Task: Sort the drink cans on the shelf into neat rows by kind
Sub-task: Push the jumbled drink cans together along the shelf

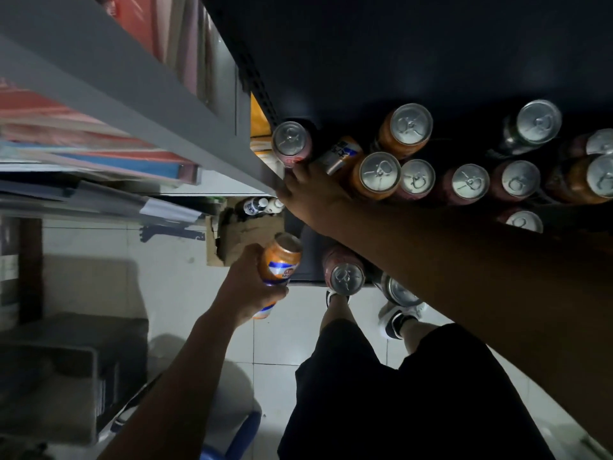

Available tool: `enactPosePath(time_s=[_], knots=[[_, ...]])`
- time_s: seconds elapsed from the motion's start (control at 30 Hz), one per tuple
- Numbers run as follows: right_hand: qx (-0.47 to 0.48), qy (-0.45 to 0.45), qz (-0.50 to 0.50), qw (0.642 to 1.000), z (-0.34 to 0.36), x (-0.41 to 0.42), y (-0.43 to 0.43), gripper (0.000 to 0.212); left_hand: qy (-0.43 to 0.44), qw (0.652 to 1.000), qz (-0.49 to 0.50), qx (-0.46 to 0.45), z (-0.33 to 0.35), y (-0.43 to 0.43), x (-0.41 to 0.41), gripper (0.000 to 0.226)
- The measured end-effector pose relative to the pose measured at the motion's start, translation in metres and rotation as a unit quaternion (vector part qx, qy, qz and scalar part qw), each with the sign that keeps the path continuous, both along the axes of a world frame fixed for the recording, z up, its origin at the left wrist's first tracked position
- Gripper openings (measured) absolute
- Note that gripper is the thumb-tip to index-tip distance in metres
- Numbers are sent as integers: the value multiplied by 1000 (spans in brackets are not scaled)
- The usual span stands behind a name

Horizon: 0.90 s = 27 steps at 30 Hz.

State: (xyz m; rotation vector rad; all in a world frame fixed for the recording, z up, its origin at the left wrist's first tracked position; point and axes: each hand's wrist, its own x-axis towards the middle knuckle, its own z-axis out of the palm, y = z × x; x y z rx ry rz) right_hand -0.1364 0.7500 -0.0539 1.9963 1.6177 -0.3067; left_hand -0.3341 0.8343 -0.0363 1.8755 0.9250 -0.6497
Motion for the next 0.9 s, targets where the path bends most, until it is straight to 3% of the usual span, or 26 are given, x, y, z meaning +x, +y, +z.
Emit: enactPosePath(time_s=[0.17,0.3,0.4,0.5,0.73,0.9], knots=[[-13,4,-4,1000,1,-6,5,45,-66,995,68,3,9,-10,-7,82],[10,30,-49,998,28,-3,0,39,-142,988,61,24,23,-18,-2,88],[91,59,-95,990,31,3,-5,27,-184,981,41,39,30,-21,4,90],[138,14,-113,984,55,9,-13,24,-210,975,59,41,38,-25,16,85],[172,-28,-216,961,100,47,-40,52,-238,968,67,44,47,-35,49,87],[141,81,-309,937,111,56,-40,74,-250,965,58,50,45,-42,69,64]])
